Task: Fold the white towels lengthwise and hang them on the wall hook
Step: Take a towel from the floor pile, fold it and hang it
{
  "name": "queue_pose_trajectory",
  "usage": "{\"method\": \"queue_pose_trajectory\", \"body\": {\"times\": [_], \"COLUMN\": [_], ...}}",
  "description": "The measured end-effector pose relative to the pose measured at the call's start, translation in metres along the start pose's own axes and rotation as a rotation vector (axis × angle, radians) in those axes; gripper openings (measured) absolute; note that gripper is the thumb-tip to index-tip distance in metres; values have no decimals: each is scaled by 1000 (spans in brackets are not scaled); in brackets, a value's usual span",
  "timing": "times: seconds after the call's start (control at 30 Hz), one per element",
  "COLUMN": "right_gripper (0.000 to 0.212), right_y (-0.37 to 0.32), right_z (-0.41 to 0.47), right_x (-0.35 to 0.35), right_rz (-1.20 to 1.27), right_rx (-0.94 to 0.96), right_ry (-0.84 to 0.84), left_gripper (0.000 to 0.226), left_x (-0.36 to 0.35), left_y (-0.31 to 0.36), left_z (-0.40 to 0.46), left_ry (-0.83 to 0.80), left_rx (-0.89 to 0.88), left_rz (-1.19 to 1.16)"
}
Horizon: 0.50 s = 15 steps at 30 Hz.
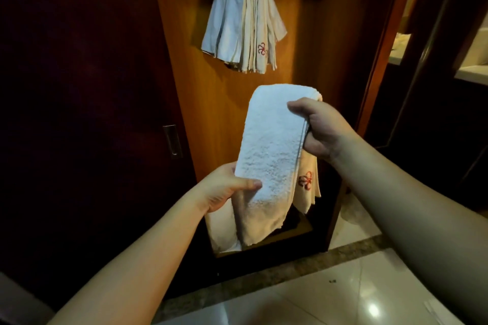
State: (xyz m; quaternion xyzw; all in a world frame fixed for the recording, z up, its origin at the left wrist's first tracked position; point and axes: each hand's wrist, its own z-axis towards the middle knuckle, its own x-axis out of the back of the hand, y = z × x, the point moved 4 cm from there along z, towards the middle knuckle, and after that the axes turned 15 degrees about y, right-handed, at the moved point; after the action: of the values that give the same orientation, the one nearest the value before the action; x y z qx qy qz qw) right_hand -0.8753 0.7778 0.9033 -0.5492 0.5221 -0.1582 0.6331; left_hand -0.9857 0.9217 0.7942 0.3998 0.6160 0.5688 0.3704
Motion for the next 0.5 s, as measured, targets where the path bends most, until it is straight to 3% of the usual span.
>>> {"method": "queue_pose_trajectory", "body": {"times": [0.13, 0.2, 0.33, 0.4, 0.5], "right_gripper": [38, 37, 26, 33, 40], "right_y": [-26, -35, -51, -57, -66], "right_z": [9, 10, 9, 8, 3], "right_x": [-7, -13, -32, -43, -62], "right_rz": [-13, -20, -79, -202, -460], "right_rx": [85, 109, 186, 275, 482], "right_ry": [87, 103, 122, 137, 177], "left_gripper": [49, 45, 13, 24, 56], "left_x": [7, 7, 13, -9, -61], "left_y": [-9, -8, 29, 49, 62], "left_z": [6, 9, -7, -31, -51], "left_ry": [0, 108, 720, 685, 356], "left_rx": [19, 5, -311, -387, -353], "left_rz": [1, -9, -33, -159, -269]}}
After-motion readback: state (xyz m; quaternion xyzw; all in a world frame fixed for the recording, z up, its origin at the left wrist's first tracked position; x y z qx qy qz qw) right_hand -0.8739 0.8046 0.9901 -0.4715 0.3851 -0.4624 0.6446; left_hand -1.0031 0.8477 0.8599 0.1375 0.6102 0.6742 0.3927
